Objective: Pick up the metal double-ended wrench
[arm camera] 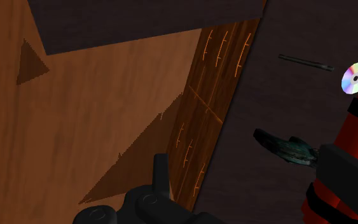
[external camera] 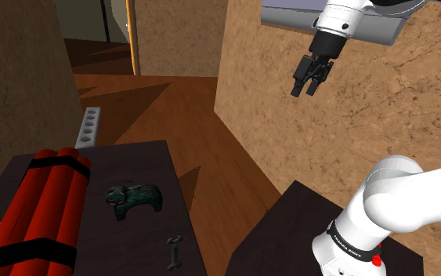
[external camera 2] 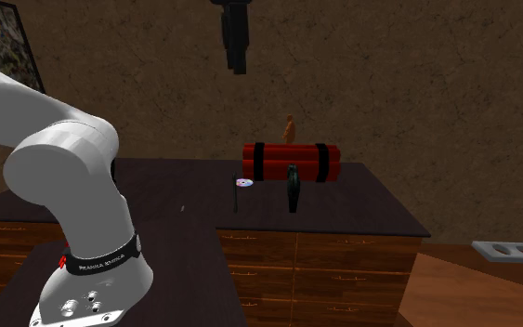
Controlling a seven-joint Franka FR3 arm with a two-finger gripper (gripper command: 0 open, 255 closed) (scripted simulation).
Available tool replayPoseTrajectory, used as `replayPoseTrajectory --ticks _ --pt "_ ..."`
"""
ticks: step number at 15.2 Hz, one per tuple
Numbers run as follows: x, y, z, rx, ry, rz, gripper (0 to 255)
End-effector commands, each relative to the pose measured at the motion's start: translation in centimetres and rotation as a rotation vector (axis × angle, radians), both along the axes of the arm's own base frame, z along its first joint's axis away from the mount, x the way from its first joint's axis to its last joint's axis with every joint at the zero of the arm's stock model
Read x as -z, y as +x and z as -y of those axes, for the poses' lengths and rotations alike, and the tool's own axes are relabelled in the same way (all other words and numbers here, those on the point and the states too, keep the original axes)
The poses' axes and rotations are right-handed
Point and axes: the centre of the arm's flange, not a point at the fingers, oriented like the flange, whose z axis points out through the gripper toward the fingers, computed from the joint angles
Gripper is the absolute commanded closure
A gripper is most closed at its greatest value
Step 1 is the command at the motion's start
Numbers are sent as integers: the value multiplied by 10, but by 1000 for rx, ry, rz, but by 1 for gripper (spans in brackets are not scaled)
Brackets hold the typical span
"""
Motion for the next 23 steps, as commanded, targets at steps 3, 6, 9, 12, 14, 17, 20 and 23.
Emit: replayPoseTrajectory --ticks 3,6,9,12,14,17,20,23 --pt "21 0 -14 18 13 1 0" --pt "52 1 -37 45 34 2 0" --pt "83 2 -59 72 54 4 0" --pt "113 5 -83 100 74 5 0" --pt "133 6 -98 118 87 6 0" --pt "162 10 -123 145 108 8 0" --pt "191 14 -147 172 128 9 0" --pt "220 18 -172 199 148 10 0"
